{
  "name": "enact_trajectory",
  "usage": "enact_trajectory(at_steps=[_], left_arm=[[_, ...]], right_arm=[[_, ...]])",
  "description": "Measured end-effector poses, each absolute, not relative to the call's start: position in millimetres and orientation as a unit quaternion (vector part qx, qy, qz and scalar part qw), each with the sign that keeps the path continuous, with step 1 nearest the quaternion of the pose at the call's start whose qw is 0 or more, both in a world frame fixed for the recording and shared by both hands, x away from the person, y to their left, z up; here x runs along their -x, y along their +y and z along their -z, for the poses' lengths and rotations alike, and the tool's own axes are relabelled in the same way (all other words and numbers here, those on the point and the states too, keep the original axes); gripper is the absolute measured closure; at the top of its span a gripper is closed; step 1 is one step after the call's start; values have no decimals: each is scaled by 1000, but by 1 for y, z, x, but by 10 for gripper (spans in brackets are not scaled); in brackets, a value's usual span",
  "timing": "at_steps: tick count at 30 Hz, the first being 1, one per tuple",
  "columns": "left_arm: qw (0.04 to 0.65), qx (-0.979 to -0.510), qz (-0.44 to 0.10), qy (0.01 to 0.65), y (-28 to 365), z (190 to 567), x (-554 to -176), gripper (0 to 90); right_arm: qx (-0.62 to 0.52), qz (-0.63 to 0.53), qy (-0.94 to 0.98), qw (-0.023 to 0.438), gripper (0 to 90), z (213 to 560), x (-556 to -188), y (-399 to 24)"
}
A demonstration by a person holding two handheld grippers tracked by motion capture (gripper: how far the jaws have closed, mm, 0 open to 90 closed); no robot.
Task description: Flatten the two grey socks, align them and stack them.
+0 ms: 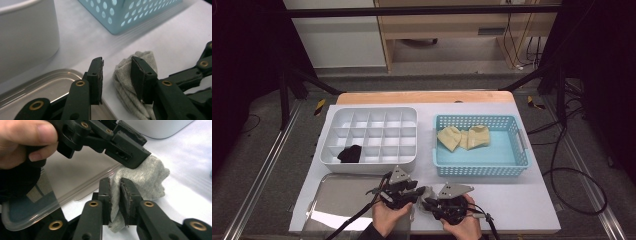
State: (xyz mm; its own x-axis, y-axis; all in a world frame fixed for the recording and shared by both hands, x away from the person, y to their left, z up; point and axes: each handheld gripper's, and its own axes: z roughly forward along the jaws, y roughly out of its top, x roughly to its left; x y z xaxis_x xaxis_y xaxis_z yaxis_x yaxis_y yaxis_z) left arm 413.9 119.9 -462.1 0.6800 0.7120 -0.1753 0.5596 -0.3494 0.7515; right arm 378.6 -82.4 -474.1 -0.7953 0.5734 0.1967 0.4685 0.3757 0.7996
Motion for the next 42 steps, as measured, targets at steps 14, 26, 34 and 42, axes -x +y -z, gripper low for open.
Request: enact_trajectory(at_steps=[14, 26, 34, 42], left_arm=[[409, -820, -97, 389, 123, 467, -413, 638], [403, -824, -100, 386, 123, 469, -412, 647], [408, -824, -96, 382, 123, 469, -412, 648], [448, -811, -86, 367, 127, 450, -410, 604]], right_arm=[[-311, -504, 804, 58, 898, 466, -373, -90], [-300, -500, 810, 58, 900, 472, -367, -88], [-300, -492, 817, 34, 900, 485, -365, -77], [-303, -487, 818, 31, 900, 487, -366, -80]])
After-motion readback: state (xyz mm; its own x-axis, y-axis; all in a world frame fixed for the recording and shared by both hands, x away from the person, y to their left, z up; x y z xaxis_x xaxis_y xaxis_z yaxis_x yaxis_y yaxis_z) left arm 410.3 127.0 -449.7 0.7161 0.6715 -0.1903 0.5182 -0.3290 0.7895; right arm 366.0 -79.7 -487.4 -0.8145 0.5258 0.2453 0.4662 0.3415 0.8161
